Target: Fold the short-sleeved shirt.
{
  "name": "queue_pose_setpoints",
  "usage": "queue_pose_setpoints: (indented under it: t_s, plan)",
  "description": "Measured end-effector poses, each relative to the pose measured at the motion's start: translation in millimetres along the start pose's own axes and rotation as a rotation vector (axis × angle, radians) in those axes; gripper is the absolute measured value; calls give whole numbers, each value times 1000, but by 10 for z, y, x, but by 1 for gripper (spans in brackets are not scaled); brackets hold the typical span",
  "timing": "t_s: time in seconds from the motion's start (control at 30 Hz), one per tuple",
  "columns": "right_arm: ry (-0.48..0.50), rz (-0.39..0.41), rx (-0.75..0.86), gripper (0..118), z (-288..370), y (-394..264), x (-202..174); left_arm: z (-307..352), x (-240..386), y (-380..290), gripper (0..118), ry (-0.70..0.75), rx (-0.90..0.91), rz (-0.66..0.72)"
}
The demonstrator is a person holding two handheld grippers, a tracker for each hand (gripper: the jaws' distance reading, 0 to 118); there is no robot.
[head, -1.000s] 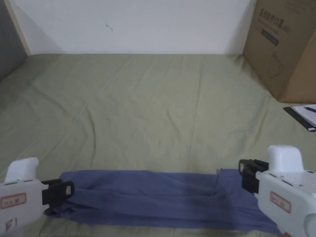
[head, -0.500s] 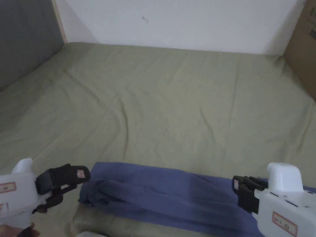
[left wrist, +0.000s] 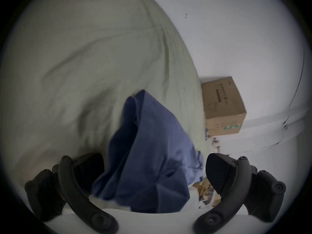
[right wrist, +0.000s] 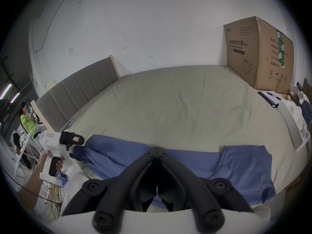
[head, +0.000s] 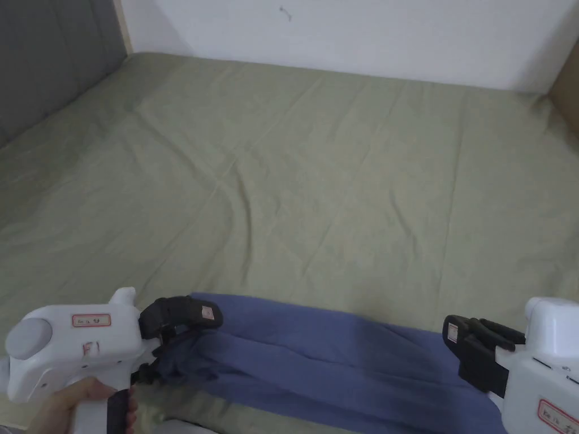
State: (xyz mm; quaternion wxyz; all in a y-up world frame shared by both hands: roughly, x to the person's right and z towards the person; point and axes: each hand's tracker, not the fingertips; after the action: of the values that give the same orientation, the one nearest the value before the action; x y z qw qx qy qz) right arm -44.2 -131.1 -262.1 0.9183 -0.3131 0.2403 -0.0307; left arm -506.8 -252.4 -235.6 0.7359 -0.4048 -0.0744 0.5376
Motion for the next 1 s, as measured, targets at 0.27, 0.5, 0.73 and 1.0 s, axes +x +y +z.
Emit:
queue_pose_setpoints:
  t_s: [0.27, 0.5, 0.73, 1.0]
  plan:
    - [36, 2, -4, 0, -24, 43, -62, 47, 59, 62, 5, 217, 40, -96]
    - [25, -45, -6, 0, 94, -10, 150, 115, 308, 22, 5, 168, 52, -51]
    - [-11, -150, 36, 0, 348, -69, 544, 240, 1444, -294, 5, 167, 110, -336]
    - [-57, -273, 135, 0, 743, -178, 1052, -679, 2596, -1238, 5, 245, -23, -779]
